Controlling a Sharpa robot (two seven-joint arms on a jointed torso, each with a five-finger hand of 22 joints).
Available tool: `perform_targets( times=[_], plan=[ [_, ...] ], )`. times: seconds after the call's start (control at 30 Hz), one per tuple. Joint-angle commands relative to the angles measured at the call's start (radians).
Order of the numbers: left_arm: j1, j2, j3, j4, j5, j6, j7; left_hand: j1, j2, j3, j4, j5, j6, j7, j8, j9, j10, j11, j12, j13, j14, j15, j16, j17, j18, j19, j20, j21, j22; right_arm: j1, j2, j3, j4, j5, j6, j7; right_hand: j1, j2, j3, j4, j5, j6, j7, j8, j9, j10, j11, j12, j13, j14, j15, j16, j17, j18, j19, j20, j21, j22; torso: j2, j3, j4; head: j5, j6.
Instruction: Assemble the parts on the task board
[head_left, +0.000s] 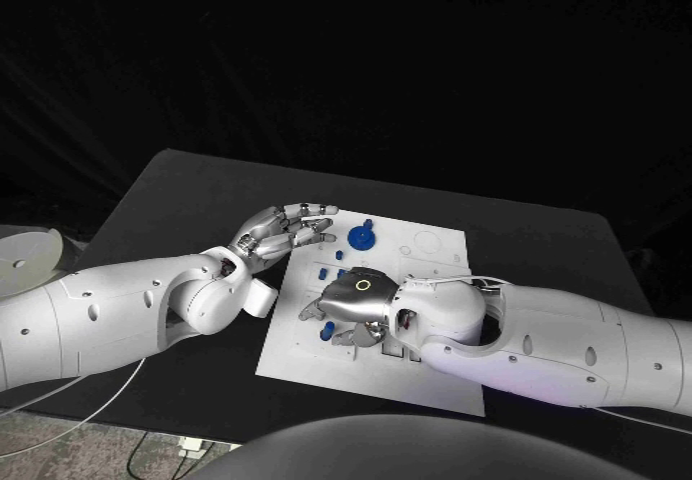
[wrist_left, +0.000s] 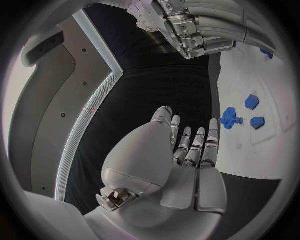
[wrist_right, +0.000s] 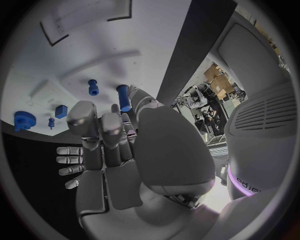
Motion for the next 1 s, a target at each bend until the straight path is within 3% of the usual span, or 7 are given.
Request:
perform_targets(
  times=[0.03, 0.3, 0.6, 0.73, 0.77, 0.87, 1.0],
  plan=[
    [-0.001, 0.002, 0.001, -0.001, 0.003, 0.020, 0.003, 0.007, 0.003, 0.006, -0.002, 0.004, -0.004, 0.007, -0.006, -0.001, 0.000, 0.003, -0.001, 0.001, -0.004, 0.005, 0.002, 0.000, -0.007, 0.005, 0.003, 0.003, -0.002, -0.001, -0.008, 0.000, -0.003, 0.017, -0.048, 0.002, -0.010, 0.005, -0.021, -0.004, -0.007, -0.060, -0.013, -0.003, -0.016, -0.043, 0.007, -0.005, 0.001, -0.014, 0.003, -0.010, -0.011, 0.002, -0.010, 0.003, -0.021, 0.103, 0.000, 0.0010, 0.0010, 0.003, 0.000],
    [-0.001, 0.001, 0.001, -0.001, 0.003, 0.018, 0.002, 0.007, 0.003, 0.006, -0.002, 0.004, -0.004, 0.007, -0.006, -0.001, 0.000, 0.003, -0.001, 0.001, -0.004, 0.005, 0.002, 0.000, -0.007, 0.005, 0.003, 0.003, -0.002, 0.019, -0.087, 0.001, 0.040, 0.073, -0.107, -0.005, 0.006, 0.019, -0.049, -0.009, -0.007, -0.020, 0.010, 0.014, -0.019, -0.084, 0.011, 0.027, 0.007, -0.040, 0.007, -0.029, -0.042, 0.010, -0.032, 0.009, -0.074, 0.093, 0.001, 0.0012, 0.0004, 0.004, 0.000],
    [-0.001, -0.013, 0.001, 0.006, 0.003, 0.009, 0.011, 0.007, 0.003, 0.008, -0.001, 0.003, -0.003, 0.008, -0.007, -0.001, 0.000, 0.004, 0.002, 0.001, -0.003, 0.005, 0.003, 0.001, -0.007, 0.005, 0.003, 0.002, -0.002, 0.127, -0.282, 0.002, 0.139, 0.413, -0.179, -0.006, 0.028, 0.046, -0.038, -0.022, 0.042, 0.087, 0.085, 0.059, -0.006, 0.093, -0.015, 0.205, 0.067, -0.019, 0.008, 0.003, -0.003, 0.003, -0.010, 0.014, -0.038, 0.104, 0.001, -0.0026, -0.0061, -0.016, 0.000],
    [-0.001, -0.020, 0.000, 0.013, 0.003, -0.007, 0.037, 0.006, -0.001, 0.008, 0.001, 0.002, 0.002, 0.006, -0.005, -0.001, 0.008, 0.003, 0.017, 0.003, -0.003, 0.000, 0.005, 0.001, -0.007, 0.006, 0.002, 0.002, -0.004, 0.156, -0.360, 0.002, 0.146, 0.568, -0.146, -0.033, 0.001, 0.052, -0.069, -0.021, 0.004, 0.204, 0.046, 0.104, 0.017, 0.216, -0.058, 0.596, 0.348, -0.015, -0.026, 0.002, -0.005, 0.003, -0.006, -0.015, -0.035, 0.103, 0.000, -0.0060, -0.0108, -0.031, 0.000],
    [-0.001, -0.022, 0.000, 0.015, 0.003, -0.014, 0.049, 0.004, -0.005, 0.008, 0.003, 0.002, 0.005, 0.005, -0.004, 0.000, 0.014, 0.002, 0.028, 0.004, -0.005, -0.006, 0.004, 0.001, -0.007, 0.006, 0.002, 0.002, -0.006, 0.159, -0.373, 0.001, 0.145, 0.587, -0.124, -0.048, -0.014, 0.078, -0.074, -0.008, 0.000, 0.231, 0.027, 0.112, 0.026, 0.195, -0.058, 0.917, 0.681, -0.014, -0.030, 0.004, 0.001, 0.007, -0.009, -0.023, -0.042, 0.102, 0.001, -0.0069, -0.0126, -0.033, 0.000],
    [-0.001, -0.025, 0.000, 0.020, 0.002, -0.030, 0.079, -0.004, -0.016, 0.003, 0.009, 0.000, 0.011, 0.001, -0.003, 0.000, 0.028, -0.002, 0.047, 0.006, -0.013, -0.026, 0.000, -0.001, -0.004, 0.004, 0.000, 0.000, -0.011, 0.165, -0.414, 0.001, 0.139, 0.626, -0.007, -0.124, -0.102, 0.081, -0.112, 0.048, -0.035, 0.235, 0.046, 0.119, 0.038, 0.271, -0.067, 1.140, 0.957, 0.007, -0.024, 0.040, 0.056, 0.002, -0.002, -0.019, -0.032, 0.106, 0.003, -0.0070, -0.0154, -0.048, 0.000],
    [-0.001, -0.025, 0.000, 0.022, -0.004, -0.043, 0.103, -0.009, -0.019, 0.002, 0.010, 0.002, 0.015, -0.006, -0.002, 0.000, 0.036, -0.009, 0.057, 0.006, -0.022, -0.044, -0.005, -0.002, 0.000, 0.002, -0.002, -0.002, -0.016, 0.162, -0.454, -0.002, 0.135, 0.648, 0.075, -0.197, -0.218, 0.104, -0.156, 0.108, -0.053, 0.269, 0.025, 0.151, 0.065, 0.419, -0.083, 1.294, 1.179, 0.106, -0.040, 0.194, 0.313, -0.019, 0.060, -0.032, 0.115, 0.139, 0.003, -0.0057, -0.0151, -0.060, 0.000]
  ],
)
